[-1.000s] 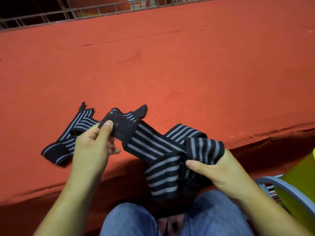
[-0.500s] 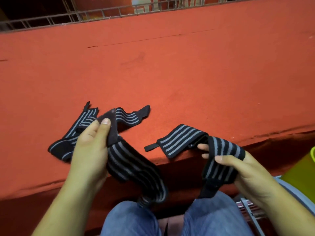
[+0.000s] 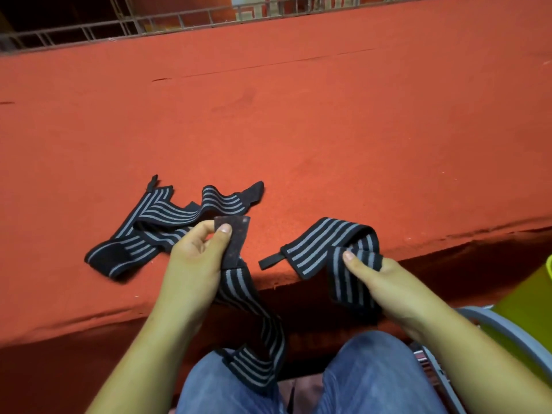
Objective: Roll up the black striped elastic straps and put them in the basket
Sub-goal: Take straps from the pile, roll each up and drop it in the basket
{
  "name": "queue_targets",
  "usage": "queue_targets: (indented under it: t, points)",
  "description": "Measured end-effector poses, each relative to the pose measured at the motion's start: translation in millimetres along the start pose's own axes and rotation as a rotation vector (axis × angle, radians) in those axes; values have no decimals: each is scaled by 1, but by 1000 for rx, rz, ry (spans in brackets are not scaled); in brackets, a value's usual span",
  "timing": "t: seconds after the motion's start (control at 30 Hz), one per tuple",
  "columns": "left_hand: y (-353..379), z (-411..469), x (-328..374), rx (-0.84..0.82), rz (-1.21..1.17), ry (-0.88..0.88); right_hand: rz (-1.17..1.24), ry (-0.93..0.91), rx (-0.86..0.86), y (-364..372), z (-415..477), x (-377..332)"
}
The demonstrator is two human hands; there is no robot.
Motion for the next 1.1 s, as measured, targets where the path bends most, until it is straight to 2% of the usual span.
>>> queue_targets:
  t: [0.07,0.23,0.37,0.53,0.67,0.8,0.93,1.1]
  points:
    - [1,0,-1,-1,-19,-3,53,35,-14,8,9,8]
    - [3,-4,-7,-37,-65,-21,368,72,89,28,13,15]
    - [1,-3,-10,-31,-43,-24,508,75,65,43,3,11]
    - [2,0,-17,-38,-44,-45,325,61,-2,37,0,5]
    - [25,5,-34,-170,47,-182,297,61,19,31,9,3]
    - [46,14,-64,-281,92,-352,237,36,143,25,16,15]
    - [58,21,-72,-325,31,-409,219,-24,266,15,16,22]
    - [60,22,-74,-337,62,-421,431,2,48,30,18,20]
Point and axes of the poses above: each hand's wrist, its own z-axis towards the middle knuckle, its own y-axis out of the palm, x = y × z, the point moved 4 cm from there along z, towards the middle knuckle, and after that the axes turned 10 degrees about -x, right-handed, at the moved point
